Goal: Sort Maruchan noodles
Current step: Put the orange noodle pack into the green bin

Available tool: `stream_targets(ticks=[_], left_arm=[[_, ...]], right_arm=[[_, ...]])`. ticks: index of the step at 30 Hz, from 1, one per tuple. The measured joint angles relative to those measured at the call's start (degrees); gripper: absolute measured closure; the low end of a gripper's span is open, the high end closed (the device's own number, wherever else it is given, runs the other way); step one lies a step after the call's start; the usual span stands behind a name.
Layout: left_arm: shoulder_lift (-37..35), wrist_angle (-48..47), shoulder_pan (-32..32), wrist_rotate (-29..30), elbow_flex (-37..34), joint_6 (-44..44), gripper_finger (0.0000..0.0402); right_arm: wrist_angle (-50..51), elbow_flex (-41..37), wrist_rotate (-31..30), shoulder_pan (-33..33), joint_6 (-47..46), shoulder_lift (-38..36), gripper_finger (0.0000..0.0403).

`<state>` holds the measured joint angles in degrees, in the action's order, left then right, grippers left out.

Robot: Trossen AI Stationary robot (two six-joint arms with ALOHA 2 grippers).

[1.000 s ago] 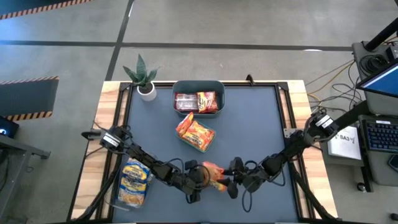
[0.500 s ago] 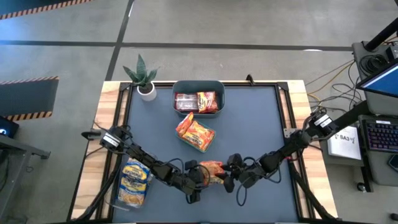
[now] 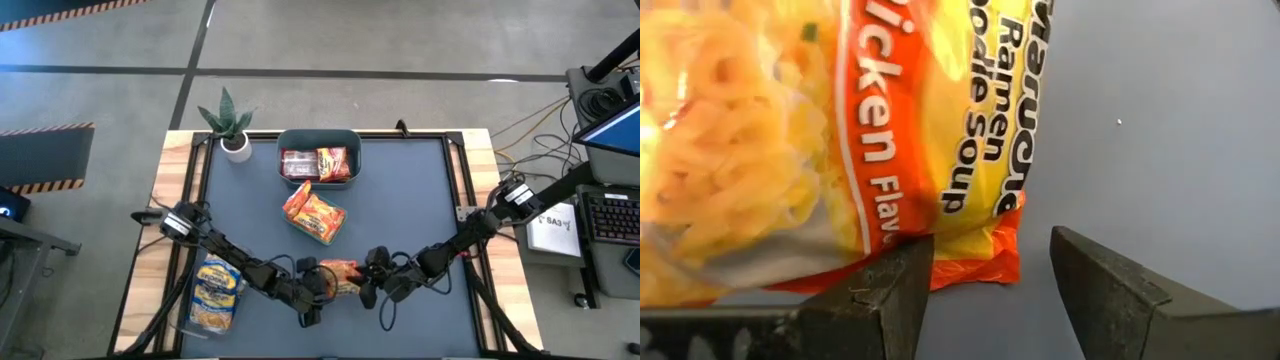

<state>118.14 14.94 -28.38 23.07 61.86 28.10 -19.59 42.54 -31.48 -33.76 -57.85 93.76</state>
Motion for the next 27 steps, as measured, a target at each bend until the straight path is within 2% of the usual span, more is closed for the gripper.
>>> stream_targets(ticks=[11,19,27], left_arm=[[-6.7,-11.5,-0.6,1.5,0.0,-1.6,0.0212],[-14.3,-19.1,-3.5,0.0,0.0,-8.7,0.0212],[-19.9,-15.5,-2.4,0.6,-0.1,-14.5,0.0208]], right_arm=[[0.9,0.1,1.1,-0.2,7.9,-2.3,0.0295],[2.8,0.2,2.2,-0.2,12.9,-2.3,0.0297],[2.6,0.3,2.4,-0.3,16.2,-2.4,0.0297]])
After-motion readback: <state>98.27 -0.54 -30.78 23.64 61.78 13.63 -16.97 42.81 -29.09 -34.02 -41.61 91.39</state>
